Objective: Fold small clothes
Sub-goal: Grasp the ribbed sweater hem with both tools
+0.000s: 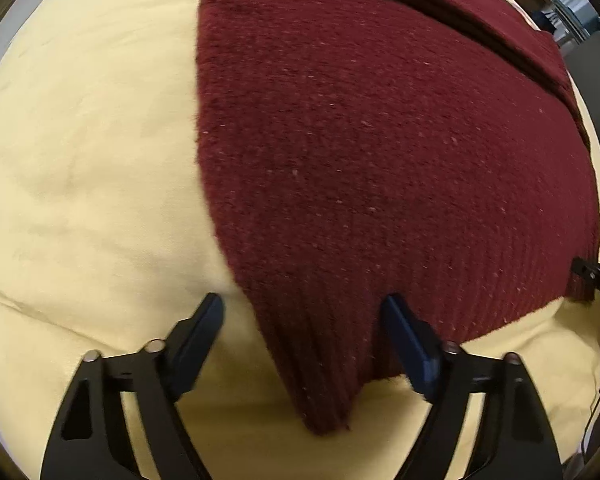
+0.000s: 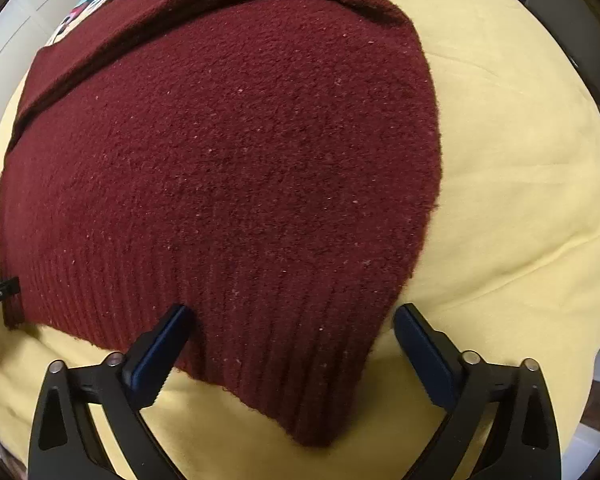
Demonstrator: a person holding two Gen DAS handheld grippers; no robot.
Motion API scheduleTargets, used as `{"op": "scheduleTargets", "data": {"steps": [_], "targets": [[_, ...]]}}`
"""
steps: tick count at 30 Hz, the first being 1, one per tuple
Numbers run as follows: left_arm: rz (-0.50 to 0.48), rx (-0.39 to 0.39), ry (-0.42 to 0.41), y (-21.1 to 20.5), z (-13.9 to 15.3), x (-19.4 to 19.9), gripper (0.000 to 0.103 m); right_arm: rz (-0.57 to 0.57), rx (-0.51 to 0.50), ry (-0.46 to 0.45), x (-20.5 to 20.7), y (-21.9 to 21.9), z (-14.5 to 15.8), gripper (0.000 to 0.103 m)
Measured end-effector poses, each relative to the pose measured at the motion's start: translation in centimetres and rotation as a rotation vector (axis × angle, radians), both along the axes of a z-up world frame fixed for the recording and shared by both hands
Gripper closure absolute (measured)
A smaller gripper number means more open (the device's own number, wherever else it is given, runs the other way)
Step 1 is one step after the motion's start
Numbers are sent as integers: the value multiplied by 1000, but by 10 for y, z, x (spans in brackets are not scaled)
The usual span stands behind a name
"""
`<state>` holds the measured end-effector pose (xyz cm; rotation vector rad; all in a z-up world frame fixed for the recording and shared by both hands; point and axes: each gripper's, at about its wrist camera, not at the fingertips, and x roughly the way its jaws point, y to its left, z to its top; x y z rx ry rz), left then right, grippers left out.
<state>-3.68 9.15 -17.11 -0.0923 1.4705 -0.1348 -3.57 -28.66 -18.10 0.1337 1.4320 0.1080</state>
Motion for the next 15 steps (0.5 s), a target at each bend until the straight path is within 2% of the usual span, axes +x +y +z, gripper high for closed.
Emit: {"op": "scheduleTargets", "data": {"steps": [4, 7, 9, 11, 15], "targets": [[-33, -15, 10, -12, 2, -5, 53, -57, 59, 32, -1, -5, -3, 31], [-45, -28, 16, -18, 4, -7, 65, -73, 117, 40, -2, -7, -3, 55], [-46, -45, 24, -22, 4, -6, 83, -86, 154, 52, -2, -12, -4, 79], [-51, -83, 39, -24, 7, -7, 92, -90, 186, 57, -4, -13, -3, 87], [-63, -87, 26, -25, 21, -7, 93, -70, 179, 39, -4, -13, 5, 91]]}}
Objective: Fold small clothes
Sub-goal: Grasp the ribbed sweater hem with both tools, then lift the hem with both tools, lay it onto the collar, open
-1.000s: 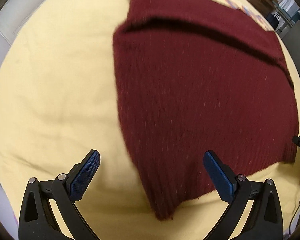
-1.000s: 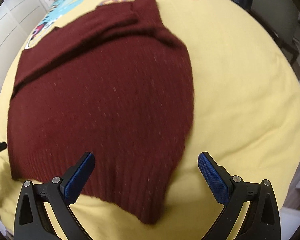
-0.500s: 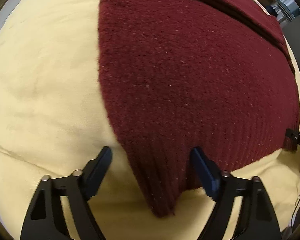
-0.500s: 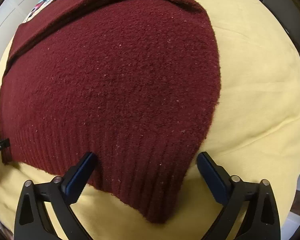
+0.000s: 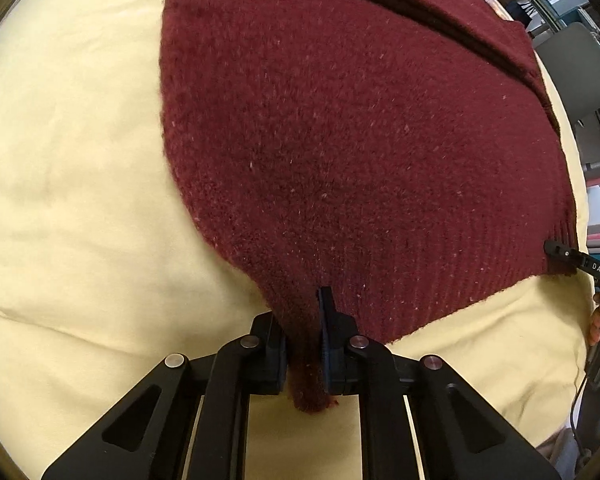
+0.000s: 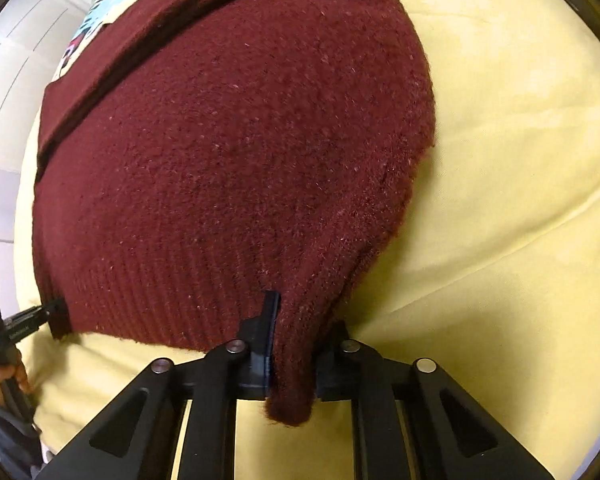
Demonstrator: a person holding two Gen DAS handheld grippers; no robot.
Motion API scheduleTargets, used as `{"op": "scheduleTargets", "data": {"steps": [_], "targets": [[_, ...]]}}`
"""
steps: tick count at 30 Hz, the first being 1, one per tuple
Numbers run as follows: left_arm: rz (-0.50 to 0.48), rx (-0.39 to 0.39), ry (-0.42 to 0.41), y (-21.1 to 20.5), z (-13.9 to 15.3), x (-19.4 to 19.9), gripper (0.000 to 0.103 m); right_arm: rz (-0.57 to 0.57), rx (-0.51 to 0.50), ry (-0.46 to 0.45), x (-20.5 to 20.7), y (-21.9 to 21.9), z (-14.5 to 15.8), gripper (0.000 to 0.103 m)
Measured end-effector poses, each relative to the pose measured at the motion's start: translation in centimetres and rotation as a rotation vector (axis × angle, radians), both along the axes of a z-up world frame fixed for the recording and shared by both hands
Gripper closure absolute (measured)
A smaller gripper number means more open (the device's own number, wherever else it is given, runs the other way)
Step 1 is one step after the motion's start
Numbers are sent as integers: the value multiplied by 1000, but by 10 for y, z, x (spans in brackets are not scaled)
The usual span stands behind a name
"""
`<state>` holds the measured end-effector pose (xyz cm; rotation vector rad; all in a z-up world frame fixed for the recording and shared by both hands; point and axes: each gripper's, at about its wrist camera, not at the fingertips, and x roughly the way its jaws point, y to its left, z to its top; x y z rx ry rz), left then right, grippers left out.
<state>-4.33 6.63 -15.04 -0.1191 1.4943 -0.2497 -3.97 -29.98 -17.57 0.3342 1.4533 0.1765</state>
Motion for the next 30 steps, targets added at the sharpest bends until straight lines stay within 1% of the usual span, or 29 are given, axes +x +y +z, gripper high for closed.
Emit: {"op": "scheduleTargets", "data": {"steps": [3, 10, 13, 16, 17, 18, 19, 20, 21, 23, 24, 25, 27, 30], "targets": [[-25, 1, -27, 0, 18, 2, 93, 4, 3, -29, 0, -6, 9, 92], [-3, -77, -112, -1, 65, 10, 93, -24, 17, -140, 13, -13, 47, 92], [1, -90, -160, -6, 86, 32, 93, -57, 72, -189, 24, -15, 64, 92], [23, -113, -203, -6, 102, 43, 93, -73, 77, -246, 32, -8, 80, 92], [31, -123, -214, -5, 107, 46, 93, -76, 80, -265, 37, -7, 86, 92], [34, -129, -225, 0, 107, 39, 93, -78, 84, -277, 36, -6, 91, 92], [31, -132, -243, -6, 112, 41, 93, -80, 94, -288, 40, -6, 93, 92], [28, -129, -256, -9, 111, 41, 93, -85, 112, -303, 47, -6, 99, 92], [27, -125, -270, -2, 117, 39, 93, -86, 122, -318, 53, -3, 105, 92], [41, -122, -303, -8, 127, 59, 93, -81, 112, -352, 65, -3, 116, 92], [47, -122, -316, 2, 126, 71, 93, -77, 103, -367, 70, -7, 123, 92], [48, -116, -331, 4, 132, 78, 93, -77, 94, -382, 78, -10, 130, 92], [47, -101, -355, 27, 146, 95, 93, -82, 87, -412, 92, -10, 140, 92], [65, -95, -391, 29, 150, 124, 93, -92, 60, -457, 117, -9, 155, 92]]}}
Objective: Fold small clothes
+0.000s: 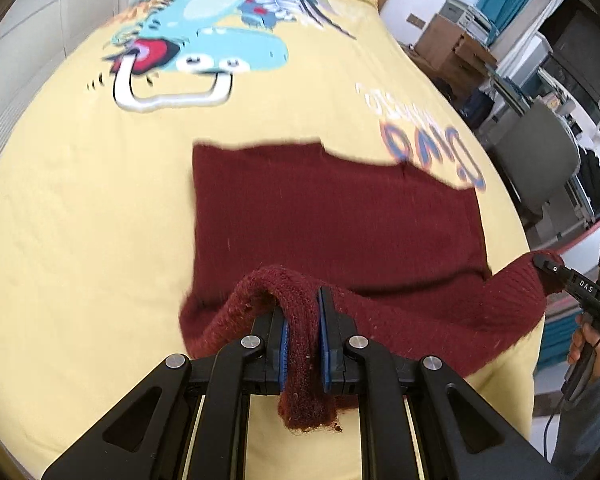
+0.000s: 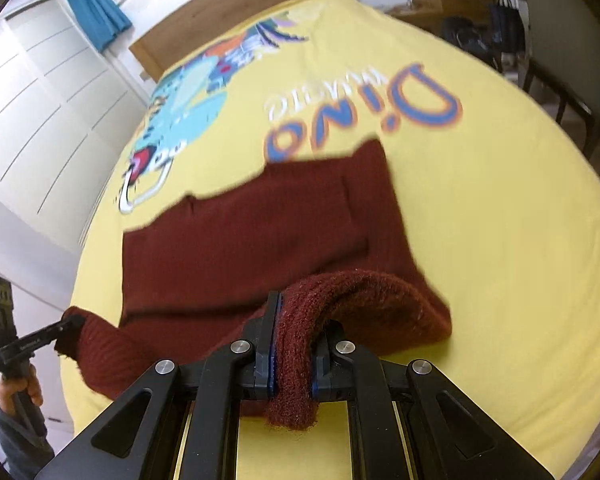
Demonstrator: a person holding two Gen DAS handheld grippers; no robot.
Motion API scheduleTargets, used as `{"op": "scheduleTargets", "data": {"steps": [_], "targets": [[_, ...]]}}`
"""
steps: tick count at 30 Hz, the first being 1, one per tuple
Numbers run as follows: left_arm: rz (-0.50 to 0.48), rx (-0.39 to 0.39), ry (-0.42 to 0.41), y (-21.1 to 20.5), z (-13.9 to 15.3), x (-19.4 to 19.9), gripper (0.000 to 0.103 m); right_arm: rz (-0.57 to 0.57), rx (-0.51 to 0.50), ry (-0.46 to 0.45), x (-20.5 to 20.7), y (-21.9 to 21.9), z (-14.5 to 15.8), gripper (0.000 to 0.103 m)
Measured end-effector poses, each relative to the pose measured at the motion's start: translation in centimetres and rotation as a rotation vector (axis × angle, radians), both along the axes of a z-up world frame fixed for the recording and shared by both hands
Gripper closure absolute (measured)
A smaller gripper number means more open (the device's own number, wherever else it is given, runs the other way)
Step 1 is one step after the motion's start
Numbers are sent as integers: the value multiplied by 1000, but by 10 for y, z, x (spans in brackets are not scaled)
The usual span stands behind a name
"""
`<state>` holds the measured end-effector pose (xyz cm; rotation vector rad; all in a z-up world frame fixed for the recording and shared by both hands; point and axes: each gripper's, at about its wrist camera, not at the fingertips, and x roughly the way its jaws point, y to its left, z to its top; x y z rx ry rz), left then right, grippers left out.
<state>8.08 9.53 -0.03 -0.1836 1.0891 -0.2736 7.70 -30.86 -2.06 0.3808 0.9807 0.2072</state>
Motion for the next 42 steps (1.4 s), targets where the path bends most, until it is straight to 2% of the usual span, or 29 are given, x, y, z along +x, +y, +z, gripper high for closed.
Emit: {"op": "scheduleTargets", "data": {"steps": [5, 8, 13, 18, 21, 27, 31, 32, 33, 34, 36, 38, 40, 42], "targets": [[58, 3, -56, 14, 16, 38, 93, -23, -61, -46, 44, 9, 18, 92], [86, -2, -58, 22, 17, 66, 93, -28, -106, -51, 72, 14, 20, 93], [128, 32, -9, 24, -10, 105, 93, -15, -170, 1, 113, 23, 3, 93], [118, 151, 24, 12, -61, 125, 93, 9, -192, 97, 140, 33, -36, 92], [107, 235, 9, 5, -81, 126, 92, 22, -233, 132, 146, 38, -55, 92], [67, 369, -53, -8, -91, 119, 88, 30, -238, 165, 144, 36, -74, 89], [64, 423, -26, -14, -96, 119, 84, 21, -245, 168, 139, 34, -74, 84], [65, 420, -30, -15, -95, 119, 79, 18, -253, 162, 138, 35, -72, 80], [65, 411, -34, -15, -92, 118, 67, 18, -259, 153, 136, 35, -68, 76], [64, 385, -39, -15, -89, 118, 60, 19, -263, 144, 134, 35, -65, 73], [73, 371, -55, -17, -79, 115, 31, 19, -269, 127, 132, 36, -58, 41], [73, 369, -84, -20, -68, 113, 28, 17, -281, 100, 129, 36, -48, 30], [70, 349, -96, -22, -60, 112, 26, 22, -286, 80, 127, 38, -40, 25], [70, 334, -118, -25, -51, 110, 7, 31, -287, 57, 124, 41, -33, 22]]}}
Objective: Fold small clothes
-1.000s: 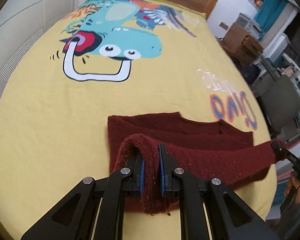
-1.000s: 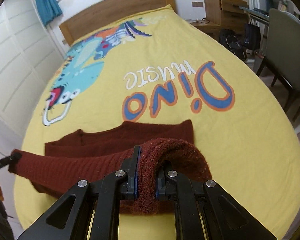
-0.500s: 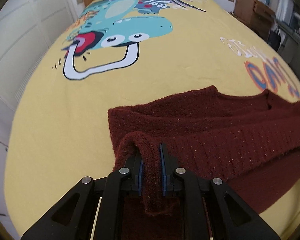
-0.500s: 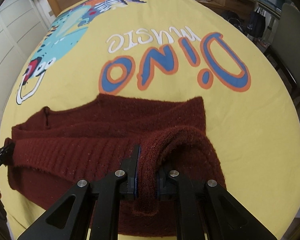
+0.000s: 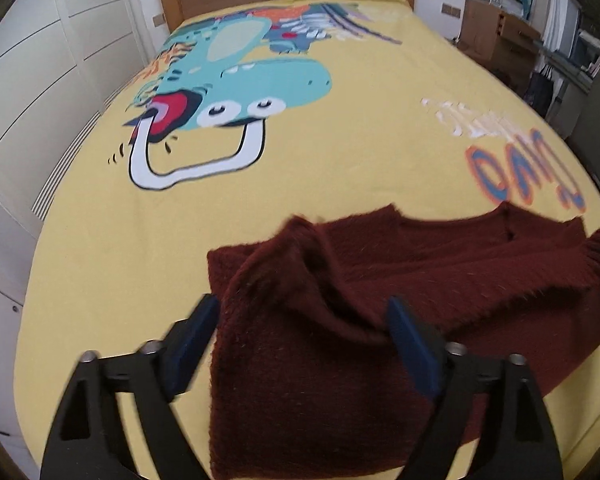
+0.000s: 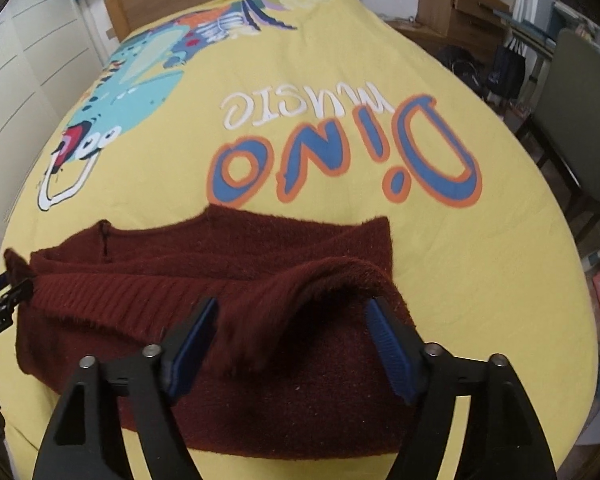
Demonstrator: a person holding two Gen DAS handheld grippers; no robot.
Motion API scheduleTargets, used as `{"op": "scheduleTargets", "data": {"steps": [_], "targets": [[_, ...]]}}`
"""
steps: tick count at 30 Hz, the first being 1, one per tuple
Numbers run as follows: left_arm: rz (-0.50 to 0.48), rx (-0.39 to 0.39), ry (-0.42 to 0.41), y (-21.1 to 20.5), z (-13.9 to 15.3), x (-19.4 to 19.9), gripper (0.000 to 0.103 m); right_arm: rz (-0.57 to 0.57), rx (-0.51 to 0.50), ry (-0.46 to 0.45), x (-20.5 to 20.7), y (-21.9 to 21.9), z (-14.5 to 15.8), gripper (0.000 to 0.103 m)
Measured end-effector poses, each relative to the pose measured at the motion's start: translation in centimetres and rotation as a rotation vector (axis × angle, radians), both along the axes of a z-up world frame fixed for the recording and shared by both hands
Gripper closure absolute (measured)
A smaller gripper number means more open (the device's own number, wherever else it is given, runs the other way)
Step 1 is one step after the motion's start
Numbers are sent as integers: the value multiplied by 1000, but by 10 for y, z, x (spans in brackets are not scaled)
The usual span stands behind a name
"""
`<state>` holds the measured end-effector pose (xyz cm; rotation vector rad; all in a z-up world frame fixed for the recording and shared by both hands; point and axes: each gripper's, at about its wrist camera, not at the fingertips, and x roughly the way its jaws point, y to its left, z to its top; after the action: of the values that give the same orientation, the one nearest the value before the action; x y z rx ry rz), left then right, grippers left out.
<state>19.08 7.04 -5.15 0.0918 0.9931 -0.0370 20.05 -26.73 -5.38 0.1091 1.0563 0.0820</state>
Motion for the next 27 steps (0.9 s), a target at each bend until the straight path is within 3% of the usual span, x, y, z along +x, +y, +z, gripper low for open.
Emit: {"op": "scheduleTargets", "data": {"steps": [4, 6, 11, 18, 23, 27], "targets": [[-29, -28, -50, -12, 14, -9, 1, 37, -15, -37, -9, 15, 10, 14], [-52, -55, -56, -18, 15, -12, 1, 68, -25, -56, -14, 27, 12, 0], [-104, -60, -68, -37, 6, -23, 1, 139, -59, -76, -30, 63, -2, 0], [-115, -89, 32, -46, -38, -37, 1, 152, -72, -18, -49, 89, -47, 0], [-94, -78, 111, -39, -73, -47, 1, 138, -94, 12, -61, 87, -77, 0], [-56, -109, 111, -20, -79, -54, 1, 101, -79, 15, -62, 67, -82, 0]]}}
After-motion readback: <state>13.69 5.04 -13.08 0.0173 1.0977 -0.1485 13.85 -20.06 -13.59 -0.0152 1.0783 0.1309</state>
